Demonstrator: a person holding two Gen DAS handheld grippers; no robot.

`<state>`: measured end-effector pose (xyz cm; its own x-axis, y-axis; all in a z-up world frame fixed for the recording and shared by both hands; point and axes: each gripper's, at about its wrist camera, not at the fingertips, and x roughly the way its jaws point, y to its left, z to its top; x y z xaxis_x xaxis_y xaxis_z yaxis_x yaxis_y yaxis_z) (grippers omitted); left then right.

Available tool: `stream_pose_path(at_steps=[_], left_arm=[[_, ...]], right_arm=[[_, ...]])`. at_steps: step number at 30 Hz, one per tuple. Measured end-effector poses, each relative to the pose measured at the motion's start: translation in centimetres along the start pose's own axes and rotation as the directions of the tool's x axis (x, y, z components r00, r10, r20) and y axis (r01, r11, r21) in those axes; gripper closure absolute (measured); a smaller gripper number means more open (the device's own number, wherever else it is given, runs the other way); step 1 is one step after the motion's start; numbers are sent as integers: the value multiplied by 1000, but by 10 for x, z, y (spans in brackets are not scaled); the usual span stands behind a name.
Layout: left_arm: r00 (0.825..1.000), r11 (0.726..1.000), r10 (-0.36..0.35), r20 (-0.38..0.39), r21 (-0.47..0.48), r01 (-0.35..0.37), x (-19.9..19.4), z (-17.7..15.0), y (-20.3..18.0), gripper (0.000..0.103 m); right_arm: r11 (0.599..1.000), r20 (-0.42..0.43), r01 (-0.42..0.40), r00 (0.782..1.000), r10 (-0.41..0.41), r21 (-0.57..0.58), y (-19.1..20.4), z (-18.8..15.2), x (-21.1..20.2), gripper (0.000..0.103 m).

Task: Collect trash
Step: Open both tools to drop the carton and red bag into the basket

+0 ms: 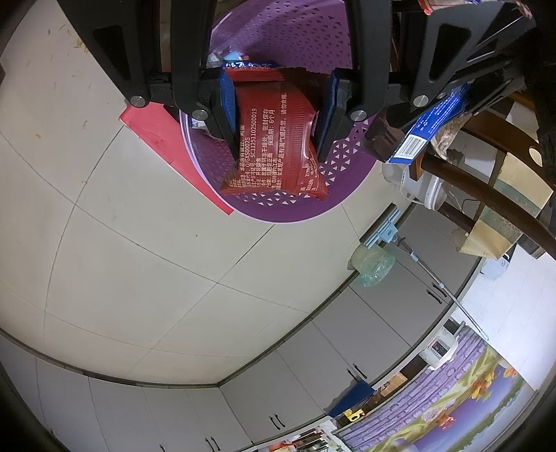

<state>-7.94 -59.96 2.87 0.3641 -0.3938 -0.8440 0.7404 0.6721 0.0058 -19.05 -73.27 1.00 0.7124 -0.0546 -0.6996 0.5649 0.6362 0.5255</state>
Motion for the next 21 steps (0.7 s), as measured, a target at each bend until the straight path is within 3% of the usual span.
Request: stream_pose_path(at_steps=[14,16,18,21], left_arm=[[1000,1000,-2,-7,-12,2,6,2,1,55],[1000,1000,-11,-4,-23,11,4,2,3,40],[1000,999,-17,8,-36,17,-1,1,5,31],[999,999,-26,19,-44,27,-8,-1,7,30]], right_arm=[[1000,-16,-19,1000,19,5,0,4,6,58],[1000,-11,-26,1000,26,9,0,4,6,53],[1000,-3,-30,1000,30,8,1,4,4,47],[1000,7,-29,1000,29,6,3,5,2,46]])
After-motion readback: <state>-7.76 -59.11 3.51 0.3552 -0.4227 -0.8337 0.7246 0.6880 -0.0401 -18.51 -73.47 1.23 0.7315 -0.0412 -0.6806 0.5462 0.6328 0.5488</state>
